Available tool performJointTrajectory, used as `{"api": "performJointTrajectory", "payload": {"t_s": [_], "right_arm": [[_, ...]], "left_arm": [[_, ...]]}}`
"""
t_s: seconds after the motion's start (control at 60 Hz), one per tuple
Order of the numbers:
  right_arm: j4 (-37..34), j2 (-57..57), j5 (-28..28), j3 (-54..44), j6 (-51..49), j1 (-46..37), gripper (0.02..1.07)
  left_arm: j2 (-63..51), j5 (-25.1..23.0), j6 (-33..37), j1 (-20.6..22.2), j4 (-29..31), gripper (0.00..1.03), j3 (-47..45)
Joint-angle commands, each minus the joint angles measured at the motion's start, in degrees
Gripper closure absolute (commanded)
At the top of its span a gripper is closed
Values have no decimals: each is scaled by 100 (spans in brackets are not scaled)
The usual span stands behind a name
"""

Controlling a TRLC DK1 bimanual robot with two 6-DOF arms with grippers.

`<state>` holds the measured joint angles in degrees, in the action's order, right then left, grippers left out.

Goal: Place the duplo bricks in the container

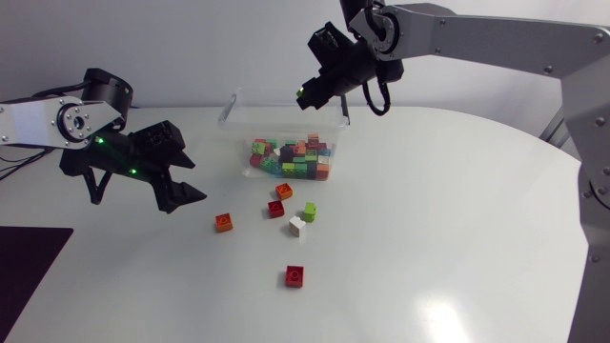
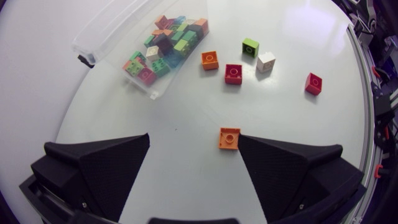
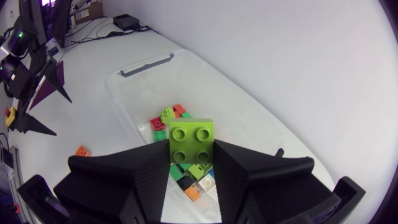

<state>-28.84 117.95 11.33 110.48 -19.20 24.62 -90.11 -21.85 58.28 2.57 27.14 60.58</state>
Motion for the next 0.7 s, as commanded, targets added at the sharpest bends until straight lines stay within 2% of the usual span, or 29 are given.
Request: {"api": "performJointTrajectory", "payload": {"t_s": [0.0,0.217,0.25,0.283,0.3,0.317,0.333,0.517,0.683], "right_arm": [[159,220,-26,229,162,-45,76],[942,422,-263,141,215,-45,73],[1038,483,-316,167,241,-36,61],[1065,554,-386,229,250,-28,42],[1065,624,-457,299,268,-19,23],[1065,650,-465,334,268,-19,9],[1065,677,-483,369,268,-10,5],[1153,140,-544,0,285,8,6],[1197,-888,-518,-1160,233,-1,6]], "left_arm": [[-25,-48,342,7,37,5,-213],[-359,146,535,306,46,5,-362],[-403,181,544,358,46,5,-371],[-447,225,570,394,46,5,-389],[-473,286,597,446,46,5,-389],[-508,321,614,481,46,5,-389],[-526,339,623,490,46,5,-389],[-930,690,808,692,46,6,-178],[-1369,972,711,851,108,6,147]]}}
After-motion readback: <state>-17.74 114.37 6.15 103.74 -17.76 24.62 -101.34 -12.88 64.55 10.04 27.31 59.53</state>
